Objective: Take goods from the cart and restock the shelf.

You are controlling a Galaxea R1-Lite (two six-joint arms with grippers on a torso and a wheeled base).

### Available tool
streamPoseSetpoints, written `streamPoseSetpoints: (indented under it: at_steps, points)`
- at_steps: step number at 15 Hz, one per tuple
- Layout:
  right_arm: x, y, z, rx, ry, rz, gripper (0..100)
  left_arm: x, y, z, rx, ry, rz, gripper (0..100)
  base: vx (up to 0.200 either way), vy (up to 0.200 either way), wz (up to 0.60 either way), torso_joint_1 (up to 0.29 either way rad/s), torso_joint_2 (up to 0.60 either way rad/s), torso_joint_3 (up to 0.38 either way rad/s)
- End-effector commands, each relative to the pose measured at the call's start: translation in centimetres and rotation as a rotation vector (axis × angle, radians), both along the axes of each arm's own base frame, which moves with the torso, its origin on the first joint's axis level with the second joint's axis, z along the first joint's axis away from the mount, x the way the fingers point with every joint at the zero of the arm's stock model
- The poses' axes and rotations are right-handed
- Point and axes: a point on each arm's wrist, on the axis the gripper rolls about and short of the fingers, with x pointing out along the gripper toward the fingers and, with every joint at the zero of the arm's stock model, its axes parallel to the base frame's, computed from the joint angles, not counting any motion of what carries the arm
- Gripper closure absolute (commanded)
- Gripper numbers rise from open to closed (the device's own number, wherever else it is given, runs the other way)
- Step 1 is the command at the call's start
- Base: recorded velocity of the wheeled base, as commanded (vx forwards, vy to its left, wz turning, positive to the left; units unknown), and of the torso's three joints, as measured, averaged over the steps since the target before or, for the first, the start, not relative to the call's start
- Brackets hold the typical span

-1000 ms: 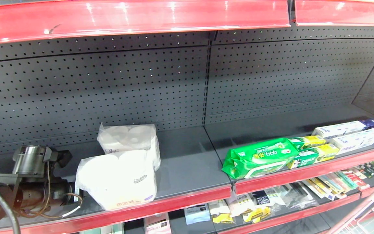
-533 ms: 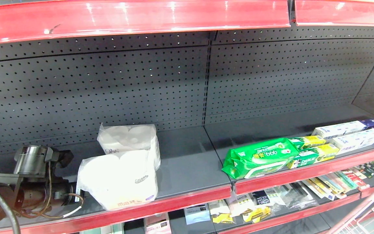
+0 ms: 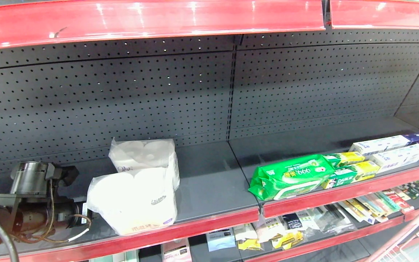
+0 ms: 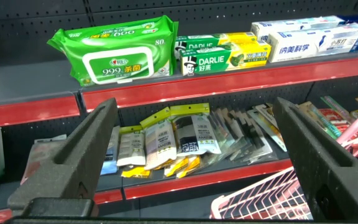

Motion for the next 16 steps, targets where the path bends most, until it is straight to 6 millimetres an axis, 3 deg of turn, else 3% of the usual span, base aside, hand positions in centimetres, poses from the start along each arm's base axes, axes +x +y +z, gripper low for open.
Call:
streamPoseSetpoints:
  at_steps: [1,5,6,9,10,11,13,14,16]
  points:
    - [0.0,0.0,0.0,-0.001,0.002,0.001,0,-0.7,1.2,1.4,0.005,-0.061,0.052,0,0.0,0.0,0.0,0.0,0.0,0.0]
    - [0.0,0.0,0.0,-0.001,0.0,0.001,0,-3.3,2.0,4.7,0.028,-0.217,0.092,0,0.0,0.0,0.0,0.0,0.0,0.0]
    - [0.0,0.0,0.0,-0.001,0.002,0.001,0,-6.5,1.5,6.7,0.048,-0.339,0.071,0,0.0,0.0,0.0,0.0,0.0,0.0]
    - [0.0,0.0,0.0,-0.001,0.002,0.001,0,-12.6,0.3,8.5,0.018,-0.564,-0.077,0,0.0,0.0,0.0,0.0,0.0,0.0]
    - [0.0,0.0,0.0,-0.001,0.0,0.001,0,-14.2,-0.1,9.2,0.003,-0.641,-0.127,0,0.0,0.0,0.0,0.0,0.0,0.0]
    - [0.0,0.0,0.0,-0.001,0.0,0.001,0,-14.4,-0.1,9.3,0.002,-0.653,-0.136,0,0.0,0.0,0.0,0.0,0.0,0.0]
    - [0.0,0.0,0.0,-0.001,0.002,0.001,0,-18.2,-1.0,10.9,-0.008,-0.876,-0.316,0,0.0,0.0,0.0,0.0,0.0,0.0]
    - [0.0,0.0,0.0,-0.001,0.002,0.001,0,-20.2,-1.5,10.7,0.003,-0.957,-0.426,0,0.0,0.0,0.0,0.0,0.0,0.0]
    - [0.0,0.0,0.0,-0.001,0.0,0.001,0,-23.5,-1.9,8.5,-0.032,-0.942,-0.541,0,0.0,0.0,0.0,0.0,0.0,0.0]
